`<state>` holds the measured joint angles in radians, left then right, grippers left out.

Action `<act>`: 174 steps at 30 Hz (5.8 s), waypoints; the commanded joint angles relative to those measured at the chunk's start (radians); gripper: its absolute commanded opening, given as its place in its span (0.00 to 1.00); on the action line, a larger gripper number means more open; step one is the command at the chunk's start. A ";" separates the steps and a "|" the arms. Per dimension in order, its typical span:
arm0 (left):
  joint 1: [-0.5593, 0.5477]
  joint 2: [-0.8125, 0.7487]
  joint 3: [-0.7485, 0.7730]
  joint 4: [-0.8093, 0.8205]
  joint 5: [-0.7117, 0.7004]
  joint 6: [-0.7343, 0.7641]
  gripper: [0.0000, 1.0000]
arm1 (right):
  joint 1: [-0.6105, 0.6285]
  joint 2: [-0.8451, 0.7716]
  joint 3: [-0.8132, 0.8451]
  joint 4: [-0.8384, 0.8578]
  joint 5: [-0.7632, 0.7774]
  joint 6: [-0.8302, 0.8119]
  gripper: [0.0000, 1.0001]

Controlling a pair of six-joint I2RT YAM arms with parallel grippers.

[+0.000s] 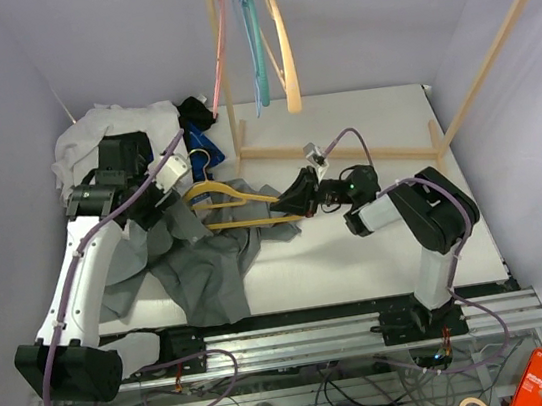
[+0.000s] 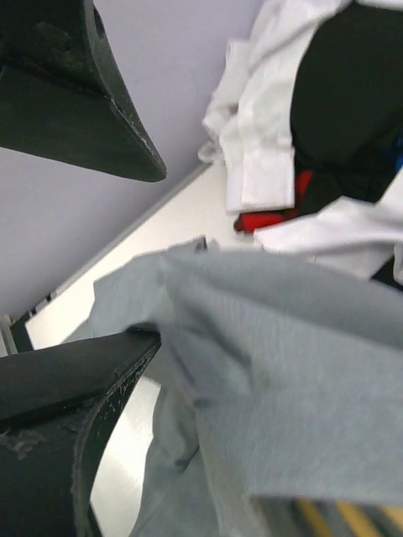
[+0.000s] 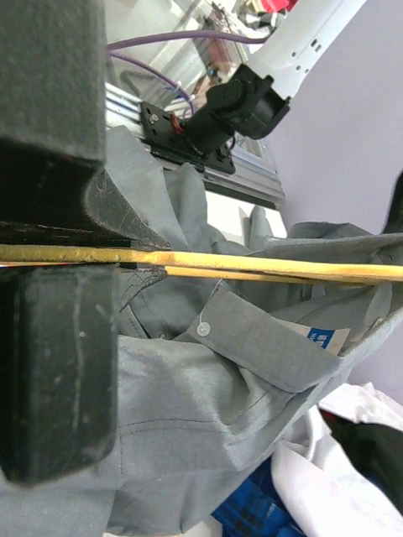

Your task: Place the shirt on the hanger

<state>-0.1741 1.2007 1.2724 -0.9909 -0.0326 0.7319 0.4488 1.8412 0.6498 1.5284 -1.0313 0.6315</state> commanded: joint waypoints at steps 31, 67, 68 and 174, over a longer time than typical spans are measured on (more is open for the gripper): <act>0.017 0.055 0.097 0.049 -0.042 0.093 0.76 | 0.001 0.080 0.107 0.281 -0.139 0.142 0.00; 0.159 -0.066 0.078 -0.207 0.149 -0.079 0.96 | 0.013 0.140 0.137 0.221 0.086 0.045 0.00; 0.159 -0.097 0.040 -0.114 0.122 -0.088 0.96 | 0.012 0.133 0.131 0.211 0.085 0.038 0.00; 0.335 0.424 0.340 -0.399 0.443 -0.001 0.74 | 0.099 0.376 0.393 0.292 -0.079 0.186 0.00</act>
<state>0.1516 1.6291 1.6123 -1.4117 0.3752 0.7414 0.5545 2.2532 1.0466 1.5326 -1.1179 0.8318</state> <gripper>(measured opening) 0.830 0.028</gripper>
